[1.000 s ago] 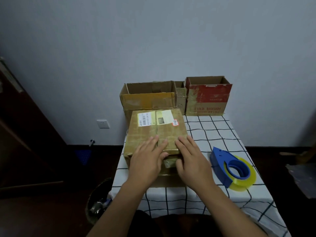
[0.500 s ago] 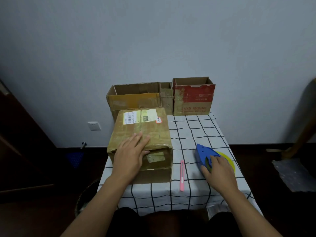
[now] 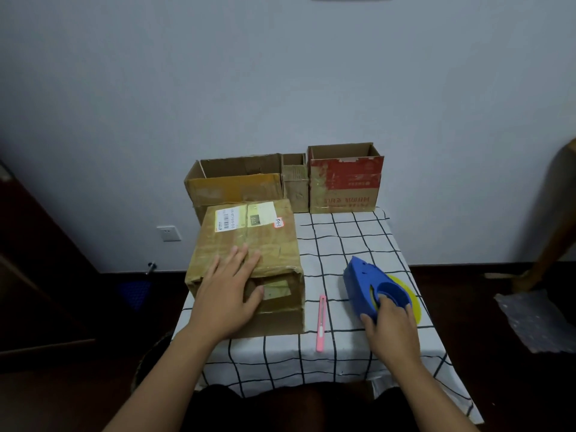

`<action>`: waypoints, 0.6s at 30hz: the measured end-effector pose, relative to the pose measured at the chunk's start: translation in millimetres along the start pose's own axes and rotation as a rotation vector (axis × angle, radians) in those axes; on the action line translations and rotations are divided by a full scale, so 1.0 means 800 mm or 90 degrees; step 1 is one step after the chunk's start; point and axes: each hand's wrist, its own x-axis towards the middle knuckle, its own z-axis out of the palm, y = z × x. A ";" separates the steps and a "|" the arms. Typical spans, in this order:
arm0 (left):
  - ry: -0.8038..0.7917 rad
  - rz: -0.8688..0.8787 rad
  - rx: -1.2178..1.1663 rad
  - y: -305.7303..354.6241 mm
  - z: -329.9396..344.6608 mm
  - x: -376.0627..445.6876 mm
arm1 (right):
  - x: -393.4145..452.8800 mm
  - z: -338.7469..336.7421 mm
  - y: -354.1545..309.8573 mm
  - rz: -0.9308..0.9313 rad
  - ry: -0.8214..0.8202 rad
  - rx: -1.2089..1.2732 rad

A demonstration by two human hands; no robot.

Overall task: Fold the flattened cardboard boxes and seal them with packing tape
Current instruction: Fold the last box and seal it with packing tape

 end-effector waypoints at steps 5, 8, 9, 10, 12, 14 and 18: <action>0.020 -0.016 -0.158 0.027 -0.025 0.000 | -0.051 -0.058 -0.012 -0.013 0.007 0.364; 0.064 -0.051 -0.374 0.065 -0.054 0.006 | -0.079 -0.096 -0.031 -0.026 -0.054 0.536; 0.042 -0.064 -0.443 0.076 -0.067 0.011 | -0.086 -0.108 -0.040 -0.034 -0.070 0.581; 0.010 -0.072 -0.500 0.085 -0.078 0.017 | -0.092 -0.118 -0.048 -0.043 -0.081 0.615; -0.056 -0.070 -0.575 0.092 -0.099 0.026 | -0.102 -0.134 -0.066 -0.072 -0.093 0.650; -0.118 -0.054 -0.616 0.089 -0.116 0.026 | -0.109 -0.144 -0.083 -0.110 -0.106 0.653; -0.199 -0.067 -0.713 0.065 -0.135 0.011 | -0.118 -0.154 -0.106 -0.157 -0.122 0.667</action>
